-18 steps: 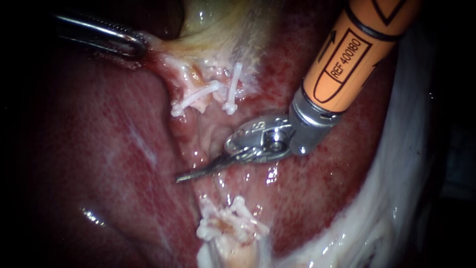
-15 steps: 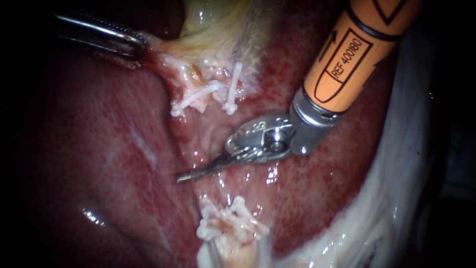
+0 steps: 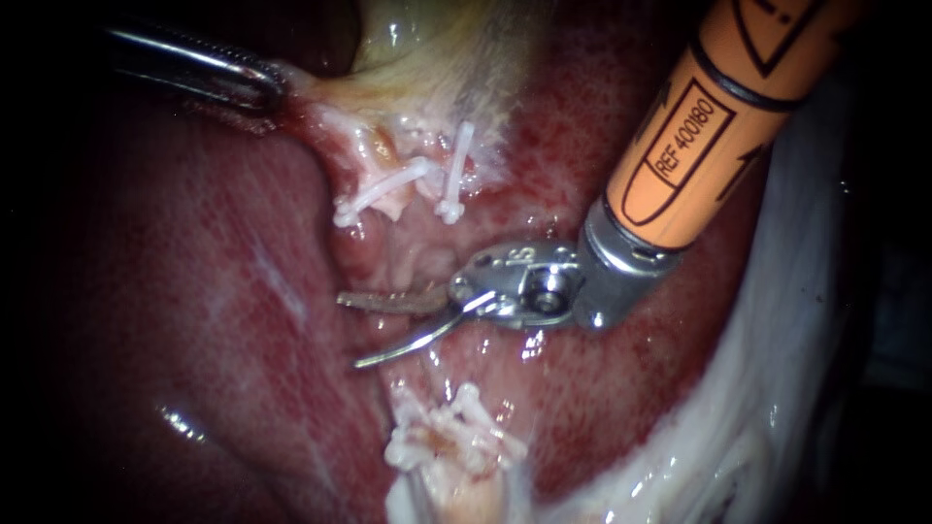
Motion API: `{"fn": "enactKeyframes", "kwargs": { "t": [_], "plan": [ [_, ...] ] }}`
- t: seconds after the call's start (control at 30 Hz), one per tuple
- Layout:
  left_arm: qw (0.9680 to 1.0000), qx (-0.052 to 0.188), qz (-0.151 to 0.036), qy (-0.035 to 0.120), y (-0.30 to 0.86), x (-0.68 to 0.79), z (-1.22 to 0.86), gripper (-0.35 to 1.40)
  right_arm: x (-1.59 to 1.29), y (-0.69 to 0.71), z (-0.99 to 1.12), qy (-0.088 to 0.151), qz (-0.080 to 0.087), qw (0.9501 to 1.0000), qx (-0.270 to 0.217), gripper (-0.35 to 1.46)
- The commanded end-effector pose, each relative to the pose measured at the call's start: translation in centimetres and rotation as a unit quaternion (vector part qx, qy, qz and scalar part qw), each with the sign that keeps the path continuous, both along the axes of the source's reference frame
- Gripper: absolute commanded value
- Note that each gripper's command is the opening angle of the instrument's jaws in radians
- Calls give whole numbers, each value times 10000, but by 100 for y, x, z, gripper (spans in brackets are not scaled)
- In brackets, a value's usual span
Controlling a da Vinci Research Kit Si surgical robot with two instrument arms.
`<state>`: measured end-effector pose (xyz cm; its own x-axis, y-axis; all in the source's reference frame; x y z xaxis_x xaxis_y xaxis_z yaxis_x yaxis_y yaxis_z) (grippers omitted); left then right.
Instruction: Go back from the cut right tube
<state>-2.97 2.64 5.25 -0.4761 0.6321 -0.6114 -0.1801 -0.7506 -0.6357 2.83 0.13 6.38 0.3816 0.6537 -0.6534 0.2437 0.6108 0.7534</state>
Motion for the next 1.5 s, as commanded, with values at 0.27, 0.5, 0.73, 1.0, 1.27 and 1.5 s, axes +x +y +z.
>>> {"fn": "enactKeyframes", "kwargs": {
  "t": [0.27,0.5,0.73,1.0,1.27,1.5],
  "plan": [
    [10000,1,1,0,0,0,1,-35,-50,-11,-9,-508,916,9891,-1031,145],
    [10000,0,0,1,0,0,1,-35,-106,-12,-18,-1261,565,9585,-2493,145],
    [10000,0,-1,2,1,0,1,-35,-154,15,-40,-2327,-7,9254,-2991,145],
    [10000,-2,-4,4,0,-2,2,-35,-170,27,-47,-2559,-13,9174,-3048,145],
    [10000,-63,-49,47,-9,-14,17,-35,-170,26,-47,-2584,-27,9179,-3010,145],
    [9999,-55,68,55,-23,-36,43,-35,-172,26,-47,-2582,-29,9180,-3011,145]
  ]
}}
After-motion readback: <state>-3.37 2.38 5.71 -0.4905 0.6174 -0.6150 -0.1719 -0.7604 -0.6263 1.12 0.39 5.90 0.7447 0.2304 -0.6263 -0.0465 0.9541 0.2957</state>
